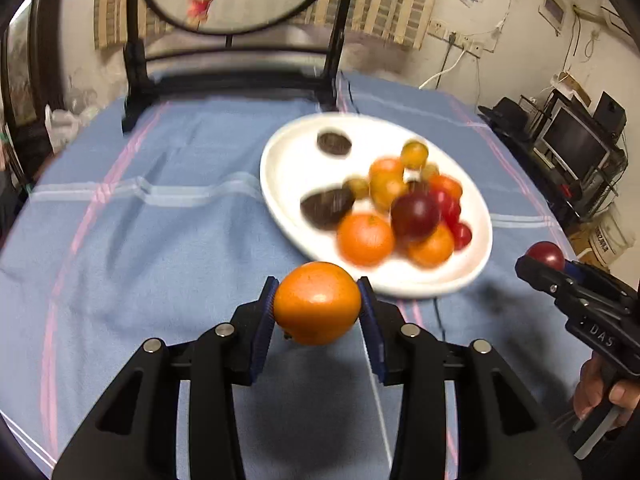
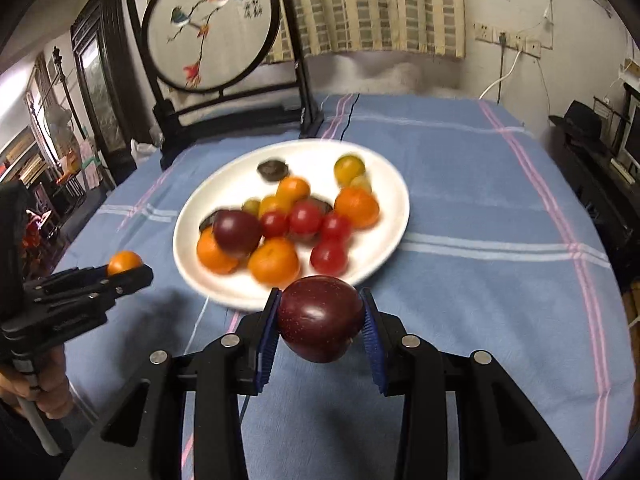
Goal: Organize fruits
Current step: 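Carry the orange and dark red tomato over the plate and open both tools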
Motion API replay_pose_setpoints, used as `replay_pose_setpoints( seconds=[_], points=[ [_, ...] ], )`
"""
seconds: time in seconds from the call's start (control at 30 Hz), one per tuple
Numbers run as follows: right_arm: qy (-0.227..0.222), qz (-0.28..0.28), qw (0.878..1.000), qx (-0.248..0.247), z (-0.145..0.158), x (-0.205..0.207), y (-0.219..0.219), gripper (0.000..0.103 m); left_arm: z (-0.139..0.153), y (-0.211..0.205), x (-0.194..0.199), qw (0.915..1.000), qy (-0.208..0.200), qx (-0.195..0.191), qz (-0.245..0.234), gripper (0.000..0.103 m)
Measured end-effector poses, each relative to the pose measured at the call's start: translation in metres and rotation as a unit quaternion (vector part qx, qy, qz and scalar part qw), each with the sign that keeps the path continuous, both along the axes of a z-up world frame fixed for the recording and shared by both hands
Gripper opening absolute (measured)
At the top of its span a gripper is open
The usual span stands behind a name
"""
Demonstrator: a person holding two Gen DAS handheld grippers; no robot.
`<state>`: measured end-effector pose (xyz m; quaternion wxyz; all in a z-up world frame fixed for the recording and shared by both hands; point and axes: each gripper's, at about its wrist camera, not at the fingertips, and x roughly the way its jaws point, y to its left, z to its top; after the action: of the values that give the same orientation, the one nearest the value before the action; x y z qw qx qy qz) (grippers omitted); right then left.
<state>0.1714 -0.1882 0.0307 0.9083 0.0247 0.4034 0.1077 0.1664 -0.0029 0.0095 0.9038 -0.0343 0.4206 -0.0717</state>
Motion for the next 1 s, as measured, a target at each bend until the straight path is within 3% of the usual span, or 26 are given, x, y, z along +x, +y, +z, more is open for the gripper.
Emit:
replay_pose_setpoints(
  seconds=[0.27,0.67,0.77,0.8,0.83,0.87,1.0],
  points=[
    [-0.012,-0.006,1.0,0.023,0.008,0.06,0.005,0.039,0.023,-0.033,0.067,0.9999,-0.01,0.012,-0.006,0.039],
    [0.025,-0.023,0.999,0.033,-0.026,0.121,0.012,0.04,-0.012,-0.054,0.123,0.999,0.006,0.043,0.006,0.039],
    [0.011,-0.021,0.999,0.037,-0.025,0.123,0.014,0.051,-0.017,-0.055,0.129,0.9978,-0.005,0.06,0.025,0.039],
    [0.006,-0.022,0.999,0.037,-0.023,0.123,0.014,0.061,-0.017,-0.055,0.129,0.9979,-0.005,0.059,0.028,0.047],
    [0.0,-0.029,0.999,0.036,-0.022,0.122,0.013,0.061,-0.017,-0.053,0.128,0.9979,-0.007,0.054,0.034,0.066],
    [-0.003,-0.033,0.999,0.039,-0.02,0.119,0.011,0.061,-0.015,-0.051,0.125,0.9976,-0.014,0.054,0.041,0.072],
    [0.003,-0.038,0.998,0.055,-0.016,0.11,0.002,0.061,-0.006,-0.053,0.109,0.9951,-0.044,0.079,0.04,0.074]
  ],
)
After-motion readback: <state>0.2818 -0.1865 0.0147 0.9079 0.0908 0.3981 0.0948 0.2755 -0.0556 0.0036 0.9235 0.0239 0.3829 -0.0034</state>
